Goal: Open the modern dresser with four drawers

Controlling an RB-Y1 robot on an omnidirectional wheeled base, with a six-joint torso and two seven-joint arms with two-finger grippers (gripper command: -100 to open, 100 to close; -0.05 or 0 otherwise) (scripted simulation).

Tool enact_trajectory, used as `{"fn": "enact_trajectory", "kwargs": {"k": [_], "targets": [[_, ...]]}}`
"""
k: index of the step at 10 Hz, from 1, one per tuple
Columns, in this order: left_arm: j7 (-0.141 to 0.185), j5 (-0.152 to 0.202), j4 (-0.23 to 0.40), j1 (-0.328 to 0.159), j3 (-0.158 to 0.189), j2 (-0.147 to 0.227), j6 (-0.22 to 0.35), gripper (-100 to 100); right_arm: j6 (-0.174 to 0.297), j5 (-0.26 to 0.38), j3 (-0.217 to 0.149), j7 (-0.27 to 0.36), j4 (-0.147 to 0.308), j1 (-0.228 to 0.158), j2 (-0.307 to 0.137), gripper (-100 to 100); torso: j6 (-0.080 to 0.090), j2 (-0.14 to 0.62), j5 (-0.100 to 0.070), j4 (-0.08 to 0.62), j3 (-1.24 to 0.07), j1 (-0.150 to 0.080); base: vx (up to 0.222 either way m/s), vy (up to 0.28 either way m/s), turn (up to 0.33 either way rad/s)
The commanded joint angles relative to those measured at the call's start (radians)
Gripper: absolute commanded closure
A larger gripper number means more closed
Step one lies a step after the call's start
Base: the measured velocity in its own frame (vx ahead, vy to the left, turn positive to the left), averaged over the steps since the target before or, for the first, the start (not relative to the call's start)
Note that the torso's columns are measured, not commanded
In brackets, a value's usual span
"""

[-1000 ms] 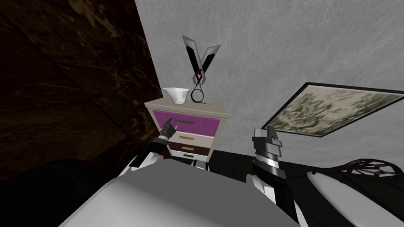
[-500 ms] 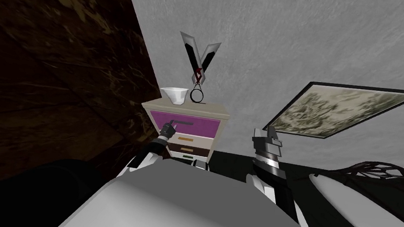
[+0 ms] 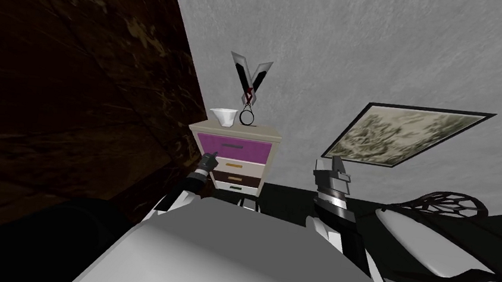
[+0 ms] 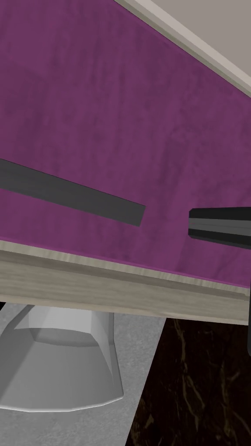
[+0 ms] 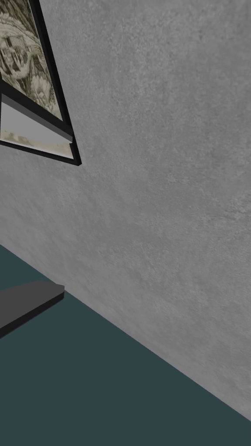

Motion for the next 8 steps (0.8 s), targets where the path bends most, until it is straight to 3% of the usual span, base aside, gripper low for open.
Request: {"fn": "enact_trajectory", "kwargs": {"k": [1, 5, 8], "targets": [[0.002, 0.002, -0.019, 0.012, 0.004, 0.0, 0.02, -100, 0.0, 0.0, 0.0, 0.0, 0.0, 0.0, 0.0, 0, 0.0, -0.006, 0.0, -0.002, -0.004, 0.001, 0.074, -0.012, -0.012], [0.005, 0.007, -0.054, 0.034, 0.014, -0.001, 0.061, -100, 0.0, 0.0, 0.0, 0.0, 0.0, 0.001, 0.0, 0, 0.0, -0.002, 0.0, -0.001, -0.001, 0.001, 0.172, 0.004, -0.006], [0.006, 0.008, -0.065, 0.04, 0.015, 0.0, 0.06, -100, 0.0, 0.0, 0.0, 0.0, 0.0, 0.001, 0.0, 0, 0.0, 0.002, 0.0, 0.001, 0.002, 0.001, 0.101, 0.014, -0.002]]}}
